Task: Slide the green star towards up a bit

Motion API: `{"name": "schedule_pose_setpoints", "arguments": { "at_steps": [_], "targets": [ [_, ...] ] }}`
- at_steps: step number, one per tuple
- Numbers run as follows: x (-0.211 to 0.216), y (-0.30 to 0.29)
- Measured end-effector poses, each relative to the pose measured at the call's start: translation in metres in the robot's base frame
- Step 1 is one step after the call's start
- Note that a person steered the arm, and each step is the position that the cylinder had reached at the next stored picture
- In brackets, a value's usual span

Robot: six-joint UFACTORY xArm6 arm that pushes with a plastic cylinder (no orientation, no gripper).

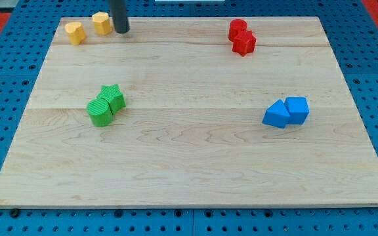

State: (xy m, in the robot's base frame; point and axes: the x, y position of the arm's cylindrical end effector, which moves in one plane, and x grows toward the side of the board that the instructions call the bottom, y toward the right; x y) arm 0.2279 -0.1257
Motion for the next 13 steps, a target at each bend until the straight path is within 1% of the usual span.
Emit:
{"name": "schedule_pose_setpoints", "arguments": {
  "at_steps": [1,2,3,5,6,7,8,9,10,11,12,13],
  "targets": [
    [-0.017,0.000],
    [-0.026,-0.036],
    [-0.027,-0.057],
    [-0.025,-0.061],
    [0.018,-0.001],
    [0.094,0.048],
    [0.184,0.084],
    [0.265,0.063],
    [0.269,0.019],
    [0.232,0.018],
    [0.219,0.012],
    [0.219,0.011]
  ]
}}
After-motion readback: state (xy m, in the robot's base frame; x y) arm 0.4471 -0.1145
